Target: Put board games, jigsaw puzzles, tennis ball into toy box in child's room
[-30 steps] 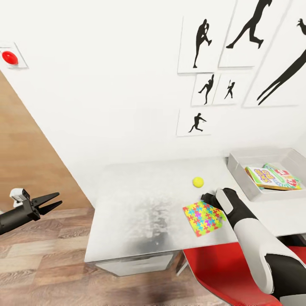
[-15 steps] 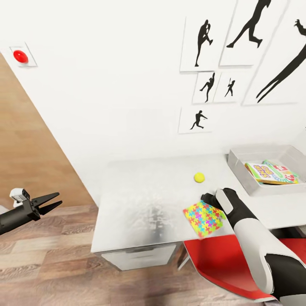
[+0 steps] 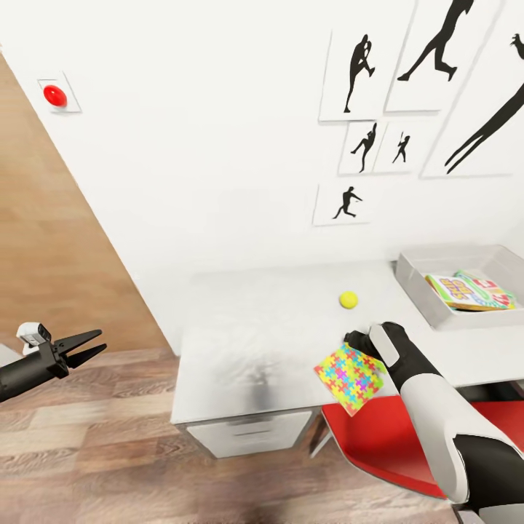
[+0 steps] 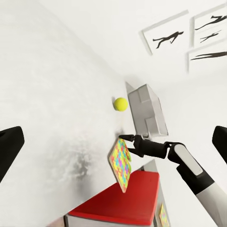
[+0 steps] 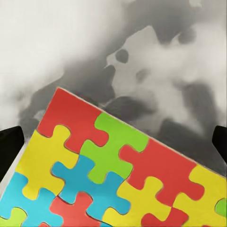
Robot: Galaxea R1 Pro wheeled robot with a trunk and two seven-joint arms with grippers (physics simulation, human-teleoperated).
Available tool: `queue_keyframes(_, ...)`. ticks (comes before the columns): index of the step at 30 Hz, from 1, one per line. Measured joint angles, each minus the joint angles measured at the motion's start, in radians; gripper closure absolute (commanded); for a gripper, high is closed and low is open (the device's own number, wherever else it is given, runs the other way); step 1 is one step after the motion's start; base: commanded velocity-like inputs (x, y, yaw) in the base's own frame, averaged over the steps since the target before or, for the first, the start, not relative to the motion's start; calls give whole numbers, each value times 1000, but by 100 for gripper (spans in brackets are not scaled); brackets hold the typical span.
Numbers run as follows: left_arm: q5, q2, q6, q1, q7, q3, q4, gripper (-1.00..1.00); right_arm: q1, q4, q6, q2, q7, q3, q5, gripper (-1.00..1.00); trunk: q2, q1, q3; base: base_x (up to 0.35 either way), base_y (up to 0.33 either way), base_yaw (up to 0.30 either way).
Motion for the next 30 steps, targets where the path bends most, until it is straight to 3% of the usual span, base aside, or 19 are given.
queue_keyframes(14, 0, 0, 0, 0, 0, 0, 0, -100, 0, 0, 1, 0, 0, 0, 0, -100, 0, 0, 0, -104, 153, 0)
queue_keyframes(30, 0, 0, 0, 0, 0, 0, 0, -100, 0, -13, -10, 1, -1, -8, -8, -100, 0, 0, 2, -7, 7, 0)
